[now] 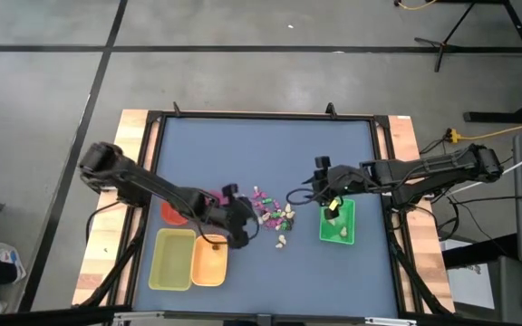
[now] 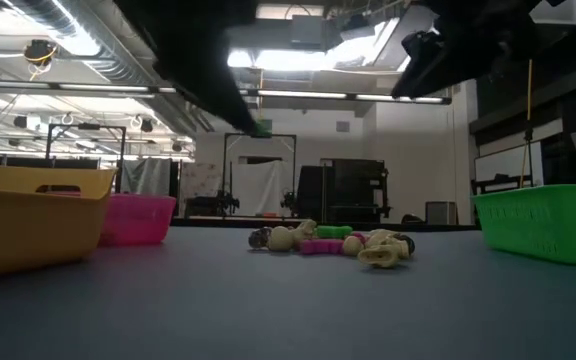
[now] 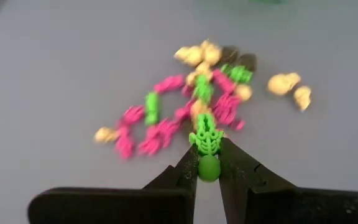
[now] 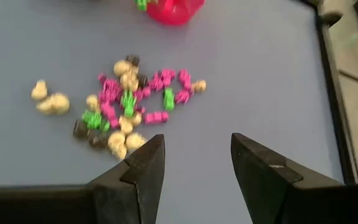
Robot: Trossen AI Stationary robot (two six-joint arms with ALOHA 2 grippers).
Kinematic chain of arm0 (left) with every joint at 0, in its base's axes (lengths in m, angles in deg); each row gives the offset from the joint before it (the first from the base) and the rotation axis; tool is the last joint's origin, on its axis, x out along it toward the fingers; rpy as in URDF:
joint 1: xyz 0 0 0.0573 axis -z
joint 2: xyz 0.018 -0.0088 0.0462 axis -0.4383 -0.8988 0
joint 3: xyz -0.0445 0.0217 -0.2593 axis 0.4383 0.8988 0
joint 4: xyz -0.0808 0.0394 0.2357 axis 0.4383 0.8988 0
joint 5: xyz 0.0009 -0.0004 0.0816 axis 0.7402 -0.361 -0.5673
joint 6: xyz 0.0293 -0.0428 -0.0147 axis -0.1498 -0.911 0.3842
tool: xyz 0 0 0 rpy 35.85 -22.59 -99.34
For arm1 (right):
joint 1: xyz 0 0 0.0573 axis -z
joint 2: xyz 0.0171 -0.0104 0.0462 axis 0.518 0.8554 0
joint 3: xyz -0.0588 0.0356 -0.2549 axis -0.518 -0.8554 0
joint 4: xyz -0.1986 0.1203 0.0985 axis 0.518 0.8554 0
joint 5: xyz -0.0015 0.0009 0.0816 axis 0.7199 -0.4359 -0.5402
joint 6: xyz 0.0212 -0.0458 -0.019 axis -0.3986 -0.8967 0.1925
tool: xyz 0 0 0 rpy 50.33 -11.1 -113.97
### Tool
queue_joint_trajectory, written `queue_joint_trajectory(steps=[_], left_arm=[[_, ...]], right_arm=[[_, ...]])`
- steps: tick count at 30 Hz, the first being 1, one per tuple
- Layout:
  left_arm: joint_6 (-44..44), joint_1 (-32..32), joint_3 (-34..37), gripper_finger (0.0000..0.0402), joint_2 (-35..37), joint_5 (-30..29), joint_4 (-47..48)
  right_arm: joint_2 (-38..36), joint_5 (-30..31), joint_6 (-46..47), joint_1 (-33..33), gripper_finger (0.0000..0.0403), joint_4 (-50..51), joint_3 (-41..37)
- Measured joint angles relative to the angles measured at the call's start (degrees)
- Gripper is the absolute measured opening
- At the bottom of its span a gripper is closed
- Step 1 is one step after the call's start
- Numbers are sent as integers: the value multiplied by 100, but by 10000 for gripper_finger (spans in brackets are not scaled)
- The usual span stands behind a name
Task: Sort Halloween decoration
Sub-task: Put the green skeleton toy into the red bowl, then put the white skull into the green bin
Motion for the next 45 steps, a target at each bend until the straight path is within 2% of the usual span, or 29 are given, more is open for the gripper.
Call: queue_joint_trajectory(steps=[9, 16, 20, 25, 35, 42, 45], left_arm=[[-1057, 165, -2, 28, 888, 99, 2261], [-1209, 274, -2, 33, 915, 574, 3179], [-1210, 270, -2, 45, 915, 605, 3555], [-1218, 264, -2, 71, 915, 587, 3630], [-1665, 264, -2, 138, 915, 561, 3615], [-1663, 264, -2, 150, 915, 557, 3512], [-1663, 264, -2, 150, 915, 554, 3490]], right_arm=[[2, -67, 2, -2, 184, -691, 0], [19, -141, 4, -2, 184, -804, 0], [185, -141, 3, -2, 184, -1066, 0], [582, -143, 2, -2, 184, -1392, 2], [1413, -148, -19, 0, 184, -1380, 2], [1955, -153, -362, 3, 184, -1377, 2], [2159, -365, -584, 88, 184, -1365, 2]])
